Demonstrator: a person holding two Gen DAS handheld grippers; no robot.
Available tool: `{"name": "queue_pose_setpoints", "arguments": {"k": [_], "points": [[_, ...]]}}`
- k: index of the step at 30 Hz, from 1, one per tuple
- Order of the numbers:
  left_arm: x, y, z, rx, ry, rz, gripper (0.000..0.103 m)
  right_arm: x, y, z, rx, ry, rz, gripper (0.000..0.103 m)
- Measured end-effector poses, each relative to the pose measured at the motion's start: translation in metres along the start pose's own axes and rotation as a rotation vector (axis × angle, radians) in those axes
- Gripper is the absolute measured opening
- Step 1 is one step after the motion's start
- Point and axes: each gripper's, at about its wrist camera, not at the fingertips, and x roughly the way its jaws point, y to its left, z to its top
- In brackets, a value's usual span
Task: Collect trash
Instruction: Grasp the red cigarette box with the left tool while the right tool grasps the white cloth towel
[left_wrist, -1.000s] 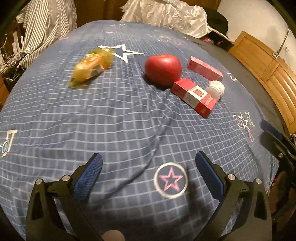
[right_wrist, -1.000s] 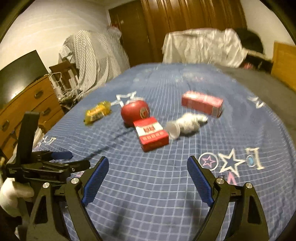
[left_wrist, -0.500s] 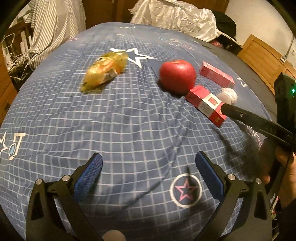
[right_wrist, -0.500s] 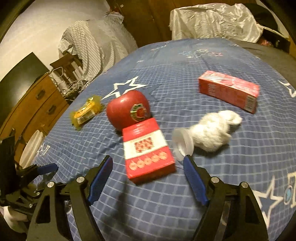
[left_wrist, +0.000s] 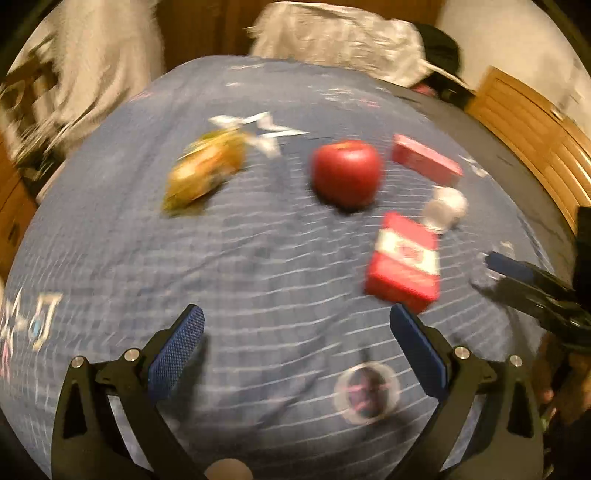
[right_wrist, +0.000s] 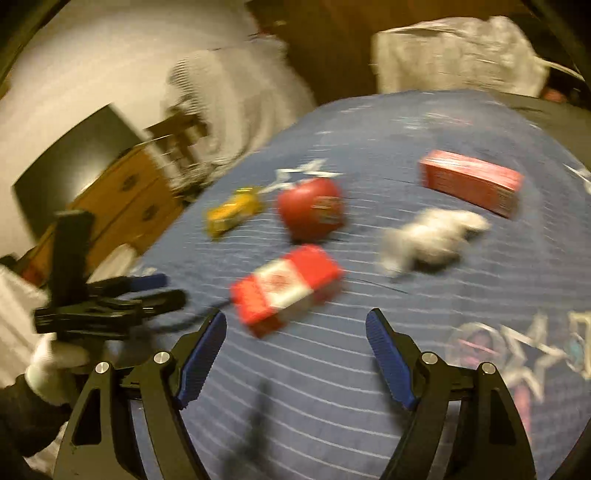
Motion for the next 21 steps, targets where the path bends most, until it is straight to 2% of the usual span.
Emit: {"name": "queue_pose_setpoints", "arguments": {"k": [3,7,11,14,16,18,19,20,21], "points": [[0.018,-0.034,0.015,0.117,0.025,-0.048,0.097,-0.002,-0.017,-0.006,0.025,-0.002,-0.062,0.076],[0.050,-0.057,0.032,0.170,0.088,-0.084,0.097,0.000,-0.026,-0.006,0.033,-0.009,-0.105,0.071],[0.074,-0.070,0.039,0.203,0.125,-0.049,0.097,0.004,-0.037,0.003,0.042,-0.005,-0.126,0.065],[0.086,-0.072,0.037,0.213,0.149,-0.020,0.087,-0.002,-0.046,0.000,0.039,-0.001,-0.136,0.063],[0.085,-0.072,0.035,0.225,0.137,-0.001,0.081,0.002,-0.048,0.004,0.036,0.004,-0.142,0.062],[0.081,-0.071,0.033,0.235,0.126,0.015,0.064,0.005,-0.052,0.009,0.038,0.004,-0.152,0.062],[0.078,-0.068,0.033,0.232,0.122,0.021,0.060,0.006,-0.053,0.012,0.048,0.005,-0.158,0.062],[0.076,-0.065,0.033,0.223,0.118,0.022,0.054,0.008,-0.059,0.016,0.078,0.009,-0.163,0.061],[0.074,-0.059,0.031,0.202,0.114,0.008,0.054,0.009,-0.070,0.022,0.149,0.009,-0.148,0.061]]}}
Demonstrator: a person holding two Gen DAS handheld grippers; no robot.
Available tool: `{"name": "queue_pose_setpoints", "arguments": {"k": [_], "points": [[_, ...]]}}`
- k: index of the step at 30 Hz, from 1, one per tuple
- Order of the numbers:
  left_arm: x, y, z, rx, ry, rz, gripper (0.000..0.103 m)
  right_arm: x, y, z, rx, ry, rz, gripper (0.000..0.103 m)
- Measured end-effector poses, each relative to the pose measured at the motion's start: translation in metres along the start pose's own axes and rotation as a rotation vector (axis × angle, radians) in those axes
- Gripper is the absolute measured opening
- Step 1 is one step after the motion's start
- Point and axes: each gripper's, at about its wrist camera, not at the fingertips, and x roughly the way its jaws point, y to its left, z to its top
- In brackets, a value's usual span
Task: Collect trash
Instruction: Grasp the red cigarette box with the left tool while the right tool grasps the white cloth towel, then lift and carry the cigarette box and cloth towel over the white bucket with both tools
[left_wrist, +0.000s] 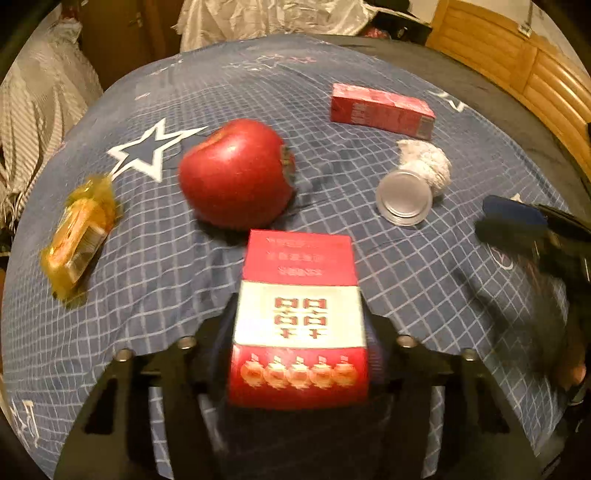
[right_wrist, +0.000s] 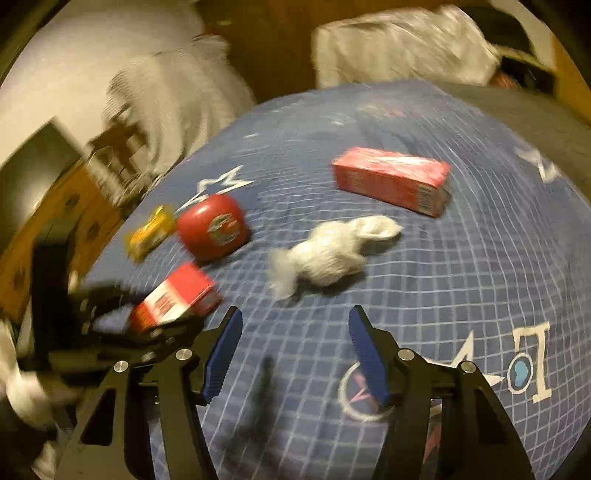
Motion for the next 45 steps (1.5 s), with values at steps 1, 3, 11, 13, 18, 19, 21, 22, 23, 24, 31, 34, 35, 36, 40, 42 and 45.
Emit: {"name": "queue_pose_setpoints", "arguments": {"k": [1,3,11,13,18,19,21,22,23,24,31,34,35,36,40,42,45], "points": [[0.000,0.002,-0.001,-0.009,-0.003,-0.008,0.054,0.002,-0.011,0.006,0.079,0.001,0.024,0.061],[-0.002,0.003,-0.005,-0.007,-0.012,-0.008,0.055,0.008,-0.030,0.020,0.222,-0.004,0.034,0.061],[0.000,0.002,-0.003,-0.014,-0.016,-0.011,0.055,0.055,-0.040,0.046,0.366,0.070,0.004,0.062],[-0.001,0.003,-0.004,-0.013,-0.021,-0.009,0.055,0.063,-0.034,0.047,0.341,0.079,-0.031,0.057],[-0.006,0.005,-0.009,-0.028,-0.039,-0.014,0.054,0.059,-0.018,0.034,0.266,0.078,-0.011,0.036],[-0.008,0.006,-0.010,-0.033,-0.043,-0.018,0.054,0.056,-0.014,0.030,0.251,0.080,0.020,0.035],[-0.013,0.009,-0.014,-0.053,-0.052,-0.027,0.054,0.047,0.004,0.019,0.175,0.076,0.030,0.035],[-0.016,0.011,-0.016,-0.065,-0.058,-0.031,0.054,0.040,0.011,0.014,0.145,0.066,0.032,0.034],[-0.020,0.014,-0.019,-0.074,-0.065,-0.031,0.054,0.031,0.019,0.008,0.111,0.042,0.019,0.034],[-0.024,0.016,-0.022,-0.085,-0.072,-0.030,0.054,0.023,0.026,0.005,0.076,0.013,-0.012,0.034],[-0.065,0.035,-0.044,-0.160,-0.165,0.012,0.054,-0.040,0.067,-0.013,-0.111,-0.173,-0.137,0.034],[-0.092,0.037,-0.050,-0.173,-0.228,0.042,0.054,-0.068,0.096,-0.017,-0.211,-0.256,-0.178,0.034],[-0.101,0.037,-0.052,-0.178,-0.248,0.052,0.054,-0.078,0.110,-0.019,-0.245,-0.286,-0.187,0.034],[-0.114,0.040,-0.054,-0.189,-0.276,0.066,0.054,-0.088,0.121,-0.021,-0.271,-0.310,-0.195,0.034],[-0.152,0.042,-0.060,-0.209,-0.365,0.106,0.054,-0.122,0.155,-0.030,-0.332,-0.375,-0.200,0.034],[-0.171,0.040,-0.063,-0.206,-0.410,0.125,0.054,-0.134,0.175,-0.037,-0.361,-0.408,-0.207,0.033],[-0.194,0.035,-0.066,-0.192,-0.469,0.144,0.054,-0.151,0.197,-0.044,-0.385,-0.447,-0.218,0.033]]}}
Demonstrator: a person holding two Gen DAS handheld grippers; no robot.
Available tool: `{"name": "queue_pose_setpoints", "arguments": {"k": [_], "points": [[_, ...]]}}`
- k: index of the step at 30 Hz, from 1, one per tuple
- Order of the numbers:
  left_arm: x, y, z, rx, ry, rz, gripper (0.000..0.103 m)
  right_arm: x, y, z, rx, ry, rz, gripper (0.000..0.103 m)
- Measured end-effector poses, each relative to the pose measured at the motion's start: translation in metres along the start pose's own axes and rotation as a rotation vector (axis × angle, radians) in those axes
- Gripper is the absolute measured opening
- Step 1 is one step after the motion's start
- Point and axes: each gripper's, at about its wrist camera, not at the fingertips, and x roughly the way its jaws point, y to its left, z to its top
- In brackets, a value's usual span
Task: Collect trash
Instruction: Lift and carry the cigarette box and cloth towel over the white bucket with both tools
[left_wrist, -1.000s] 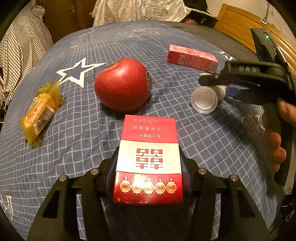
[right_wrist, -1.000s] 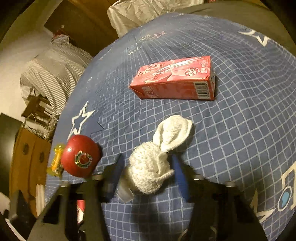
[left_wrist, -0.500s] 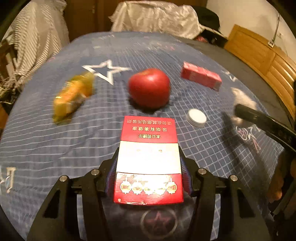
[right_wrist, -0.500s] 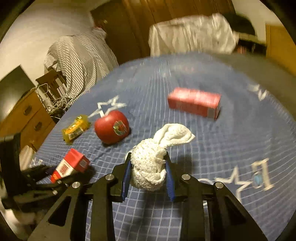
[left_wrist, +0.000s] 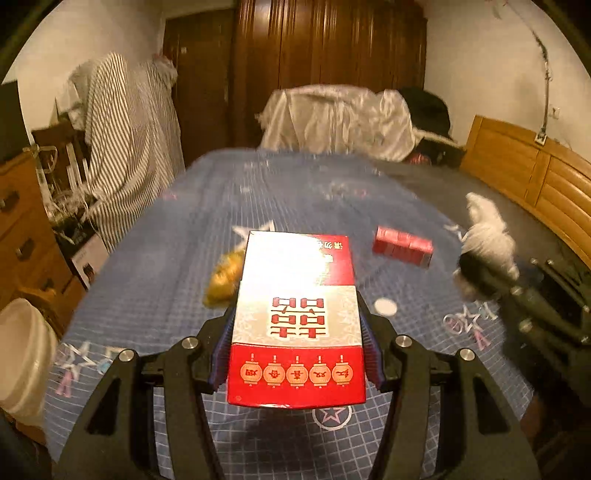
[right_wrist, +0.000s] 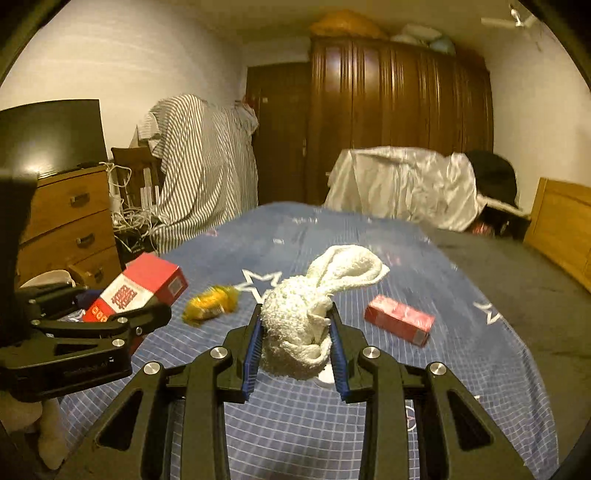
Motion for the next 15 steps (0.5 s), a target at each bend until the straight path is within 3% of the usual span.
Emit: {"name": "queue_pose_setpoints", "arguments": {"k": [9,15], "points": [[-0.040,-0.007,0.009,0.006,-0.124,0.021,0.054,-0.037,0.018,0.019,0.010,-0.044,-0.037,0.034],[-0.047,-0.005,0.006,0.004,-0.130,0.027,0.054,-0.046,0.020,0.022,0.020,-0.044,-0.034,0.034]]}}
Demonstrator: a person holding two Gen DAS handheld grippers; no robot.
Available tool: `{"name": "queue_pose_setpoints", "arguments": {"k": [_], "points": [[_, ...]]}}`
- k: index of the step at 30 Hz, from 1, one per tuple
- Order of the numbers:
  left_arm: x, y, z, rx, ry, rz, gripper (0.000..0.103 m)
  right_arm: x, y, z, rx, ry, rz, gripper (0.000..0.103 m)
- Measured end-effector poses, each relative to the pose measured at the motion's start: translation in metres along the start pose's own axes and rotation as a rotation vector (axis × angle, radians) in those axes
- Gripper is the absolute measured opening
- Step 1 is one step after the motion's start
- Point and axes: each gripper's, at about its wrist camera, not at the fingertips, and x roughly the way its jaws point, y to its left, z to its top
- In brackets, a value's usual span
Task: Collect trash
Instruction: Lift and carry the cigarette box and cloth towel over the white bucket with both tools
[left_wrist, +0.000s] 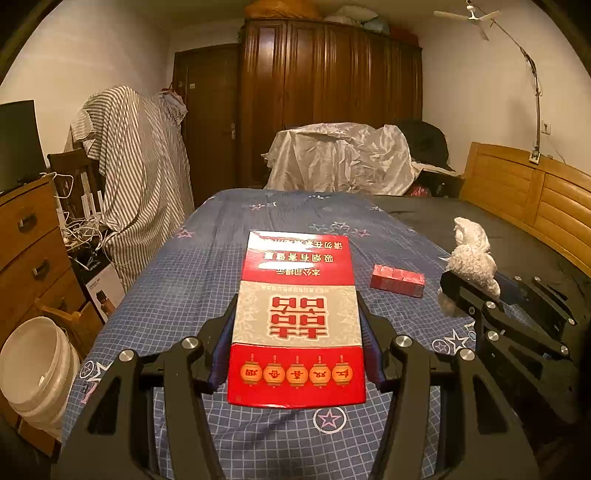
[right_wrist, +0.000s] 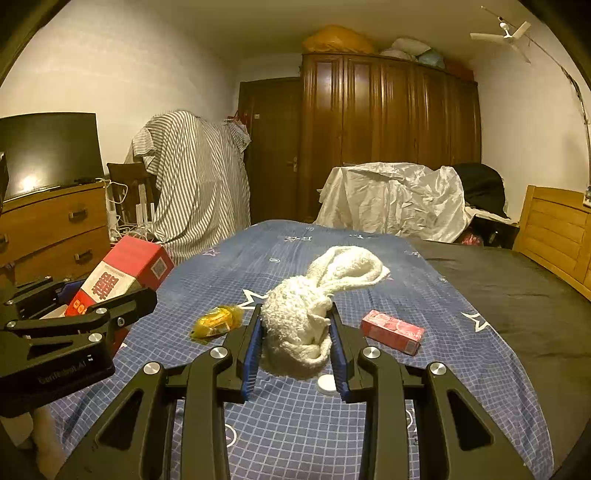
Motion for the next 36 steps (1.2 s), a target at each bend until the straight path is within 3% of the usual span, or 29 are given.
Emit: {"name": "queue_pose_setpoints", "arguments": {"k": [7,15,36], "points": [[-0.012,0.019,0.008,-0.016,-0.017,0.050,0.054,0.003,0.020,0.022,-0.024,-0.008,0.069,0.034],[-0.026,0.081,0.017,-0.067,-0.024,0.161,0.054,0.027,0.085,0.057,-0.045,0.002,0.179,0.034],[-0.086,0.265,0.011,-0.220,0.024,0.458,0.054,0.082,0.338,0.128,-0.174,0.050,0.497,0.034]]}}
